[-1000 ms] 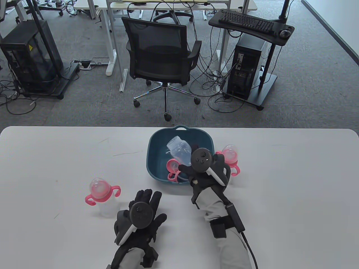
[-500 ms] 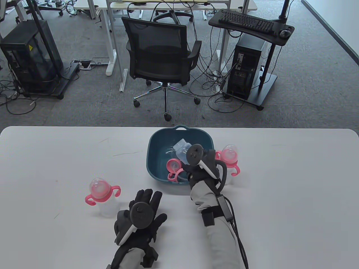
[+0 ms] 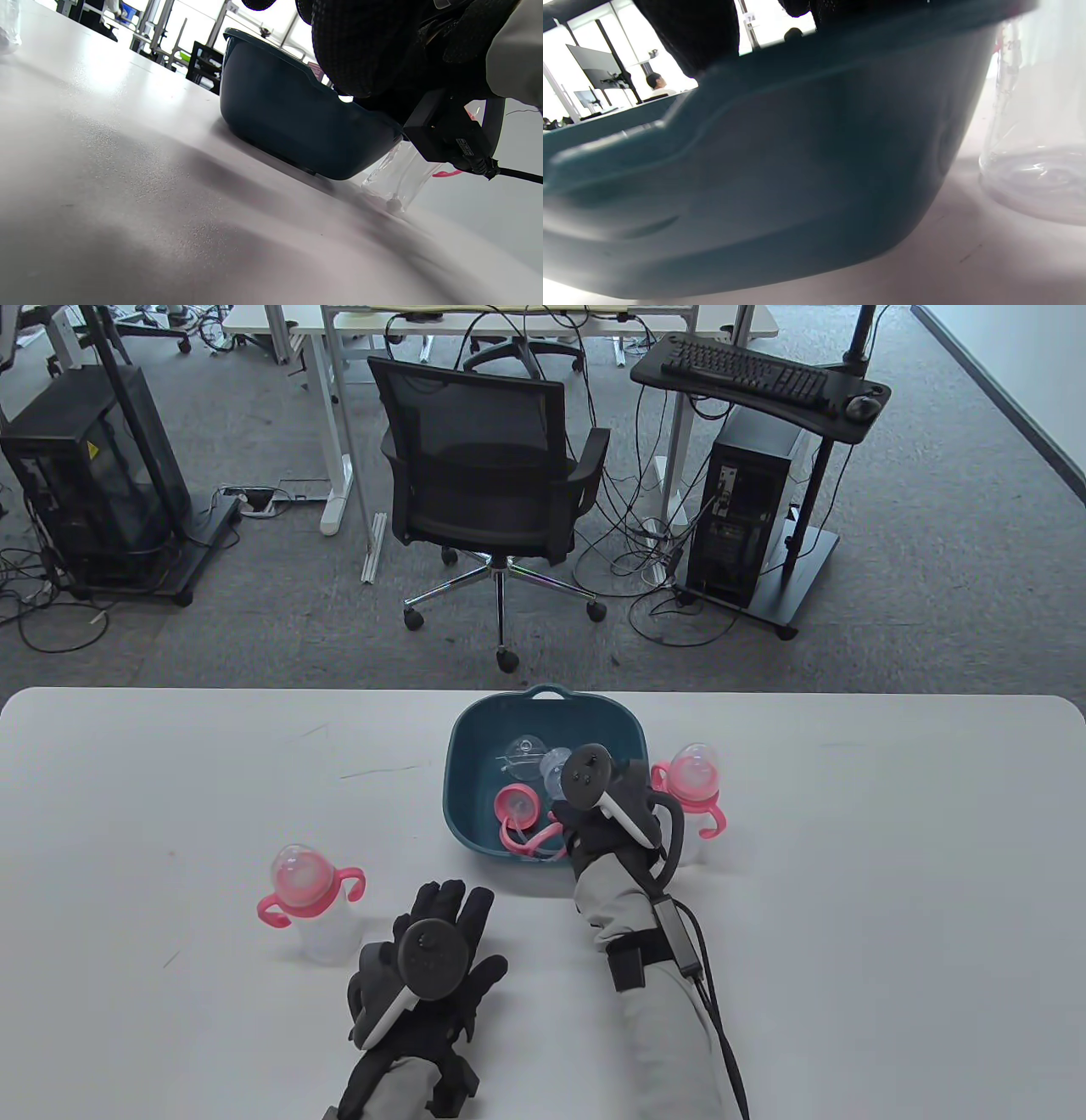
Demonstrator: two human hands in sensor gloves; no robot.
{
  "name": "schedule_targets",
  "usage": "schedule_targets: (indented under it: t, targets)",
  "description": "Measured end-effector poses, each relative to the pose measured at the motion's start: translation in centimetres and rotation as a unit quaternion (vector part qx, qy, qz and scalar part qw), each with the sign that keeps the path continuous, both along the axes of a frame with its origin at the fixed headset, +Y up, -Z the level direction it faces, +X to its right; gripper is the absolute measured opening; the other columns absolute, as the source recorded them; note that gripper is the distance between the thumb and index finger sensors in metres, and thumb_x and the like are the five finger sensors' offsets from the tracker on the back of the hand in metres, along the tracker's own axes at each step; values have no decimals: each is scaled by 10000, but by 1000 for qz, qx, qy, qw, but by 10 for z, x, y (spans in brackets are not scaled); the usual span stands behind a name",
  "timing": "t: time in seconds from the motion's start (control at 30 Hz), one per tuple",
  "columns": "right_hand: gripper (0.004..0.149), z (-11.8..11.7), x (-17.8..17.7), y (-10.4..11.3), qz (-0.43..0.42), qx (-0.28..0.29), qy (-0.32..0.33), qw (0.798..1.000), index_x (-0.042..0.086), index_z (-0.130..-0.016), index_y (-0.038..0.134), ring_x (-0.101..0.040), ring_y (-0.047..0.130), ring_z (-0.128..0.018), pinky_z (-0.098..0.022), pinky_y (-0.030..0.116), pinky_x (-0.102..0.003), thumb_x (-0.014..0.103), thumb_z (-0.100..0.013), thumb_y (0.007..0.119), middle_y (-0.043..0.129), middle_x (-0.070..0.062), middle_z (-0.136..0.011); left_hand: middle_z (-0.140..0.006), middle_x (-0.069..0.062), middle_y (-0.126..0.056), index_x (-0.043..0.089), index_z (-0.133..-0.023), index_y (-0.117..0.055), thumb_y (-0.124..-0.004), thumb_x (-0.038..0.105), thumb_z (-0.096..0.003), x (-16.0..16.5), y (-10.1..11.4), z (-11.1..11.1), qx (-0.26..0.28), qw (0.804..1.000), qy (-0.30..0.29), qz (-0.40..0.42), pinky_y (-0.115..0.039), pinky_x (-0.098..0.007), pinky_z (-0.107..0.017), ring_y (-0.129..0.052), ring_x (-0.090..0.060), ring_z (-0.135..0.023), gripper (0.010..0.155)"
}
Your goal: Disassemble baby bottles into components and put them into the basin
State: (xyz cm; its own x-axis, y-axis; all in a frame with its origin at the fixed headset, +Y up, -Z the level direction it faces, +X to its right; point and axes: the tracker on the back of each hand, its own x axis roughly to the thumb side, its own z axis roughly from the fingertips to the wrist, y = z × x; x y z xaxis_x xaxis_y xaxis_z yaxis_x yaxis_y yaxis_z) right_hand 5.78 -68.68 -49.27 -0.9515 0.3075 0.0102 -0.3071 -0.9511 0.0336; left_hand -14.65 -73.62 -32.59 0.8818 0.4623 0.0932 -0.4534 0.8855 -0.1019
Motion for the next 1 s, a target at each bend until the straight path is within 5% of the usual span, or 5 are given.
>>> schedule_targets:
  t: [0.33,0.7,1.0]
  targets:
    - [718,30,17,45,-20,84,43,995,90,-1106,463,-511,599,-945,-663,472,-684,367,-536,800,574,-222,-1086,-1162,43,-196,400,-1090,-353,-807,455,-471,1,-1,0,-4,1000,-1,-1,-200,-566,-798,-173,-303,-1164,770]
    - [632,76,90,85,-29,143,13,989,73,-1060,598,-485,764,-833,-598,592,-661,353,-533,806,735,-213,-995,-1162,41,-196,400,-1090,-352,-807,454,-470,2,0,1,3,1000,-6,-5,-201,-566,-798,-173,-303,-1164,771]
    - [597,82,132,75,-4,136,-45,990,46,-1023,656,-465,835,-754,-555,643,-645,341,-529,814,808,-219,-922,-1161,39,-196,399,-1090,-354,-807,455,-469,2,-1,2,4,1000,-3,-3,-201,-566,-798,-173,-305,-1163,770]
